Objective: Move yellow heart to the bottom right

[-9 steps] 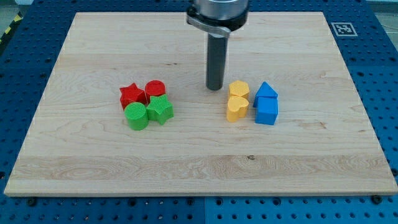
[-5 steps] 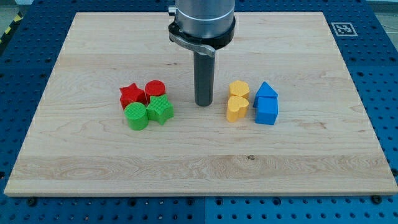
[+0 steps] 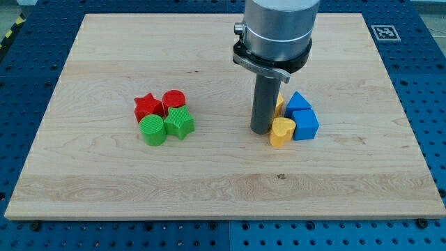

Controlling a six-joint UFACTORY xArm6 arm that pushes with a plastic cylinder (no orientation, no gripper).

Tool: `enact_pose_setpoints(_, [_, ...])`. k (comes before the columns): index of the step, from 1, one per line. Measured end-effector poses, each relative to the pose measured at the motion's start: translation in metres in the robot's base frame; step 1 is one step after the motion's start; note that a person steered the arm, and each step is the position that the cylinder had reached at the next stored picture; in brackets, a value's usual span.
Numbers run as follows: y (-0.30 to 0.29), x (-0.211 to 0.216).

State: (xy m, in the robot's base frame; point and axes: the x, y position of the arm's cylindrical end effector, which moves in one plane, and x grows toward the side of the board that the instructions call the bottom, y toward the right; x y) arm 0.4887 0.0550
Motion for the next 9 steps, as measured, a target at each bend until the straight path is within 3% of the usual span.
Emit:
enact_pose_setpoints(4, [0.020, 0.008])
enact_pose_setpoints(9, [0.082, 0.052])
